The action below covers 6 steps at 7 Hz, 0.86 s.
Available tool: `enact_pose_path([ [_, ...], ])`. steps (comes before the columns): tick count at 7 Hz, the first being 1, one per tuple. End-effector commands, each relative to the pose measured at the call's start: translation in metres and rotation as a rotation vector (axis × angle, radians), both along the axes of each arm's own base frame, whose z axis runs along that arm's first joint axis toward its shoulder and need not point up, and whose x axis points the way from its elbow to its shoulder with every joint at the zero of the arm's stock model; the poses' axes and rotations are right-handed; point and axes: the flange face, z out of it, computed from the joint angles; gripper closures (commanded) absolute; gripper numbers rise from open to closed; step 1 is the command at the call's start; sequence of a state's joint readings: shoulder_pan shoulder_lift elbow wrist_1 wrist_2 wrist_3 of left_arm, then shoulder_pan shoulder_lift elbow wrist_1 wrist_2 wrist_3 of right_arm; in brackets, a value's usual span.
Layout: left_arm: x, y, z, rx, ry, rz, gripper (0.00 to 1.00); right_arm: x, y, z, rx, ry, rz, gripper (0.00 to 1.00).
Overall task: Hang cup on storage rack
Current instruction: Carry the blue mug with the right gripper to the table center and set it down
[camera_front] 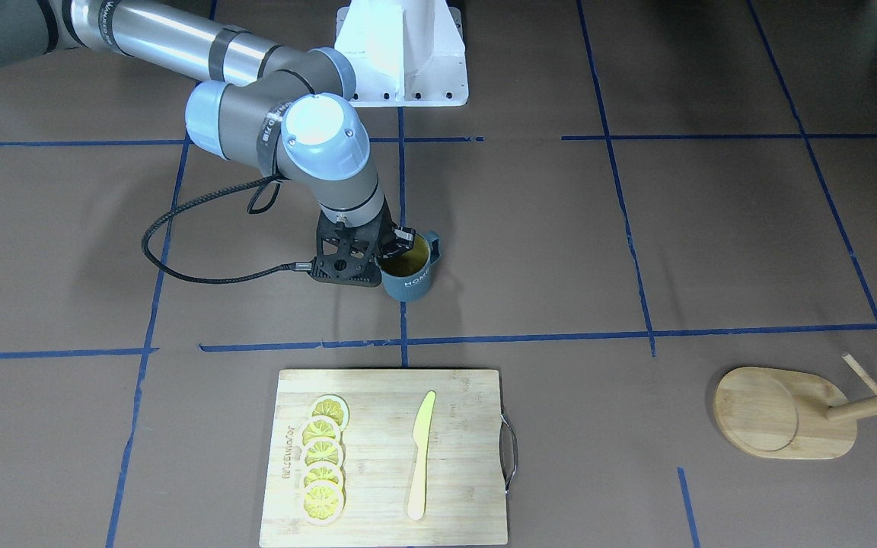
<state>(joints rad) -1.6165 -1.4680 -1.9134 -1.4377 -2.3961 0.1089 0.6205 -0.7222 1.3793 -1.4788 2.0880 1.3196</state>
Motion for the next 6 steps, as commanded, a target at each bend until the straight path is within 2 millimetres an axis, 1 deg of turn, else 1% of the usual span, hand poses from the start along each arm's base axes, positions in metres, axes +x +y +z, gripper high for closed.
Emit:
enact_pose_path([
  [1,0.025,-0.01,-0.01,0.041,-0.001,0.055,0.0,-0.006,0.004,0.003,0.009,0.009,-0.006,0.18],
  [2,0.059,-0.019,-0.023,0.139,0.003,0.129,0.0,0.002,0.006,-0.012,0.037,-0.012,0.01,0.0],
  [3,0.073,-0.022,-0.049,0.222,0.018,0.113,0.0,0.038,0.005,-0.034,0.069,-0.066,0.034,0.0],
  [4,0.093,-0.02,-0.084,0.263,0.046,0.078,0.0,0.093,0.015,-0.045,0.094,-0.108,0.064,0.0],
  [5,0.163,-0.026,-0.137,0.397,0.111,0.169,0.0,0.165,0.025,-0.036,0.106,-0.159,0.099,0.0],
  [6,0.224,-0.044,-0.195,0.443,0.123,0.159,0.0,0.223,0.026,-0.003,0.064,-0.169,0.122,0.0],
])
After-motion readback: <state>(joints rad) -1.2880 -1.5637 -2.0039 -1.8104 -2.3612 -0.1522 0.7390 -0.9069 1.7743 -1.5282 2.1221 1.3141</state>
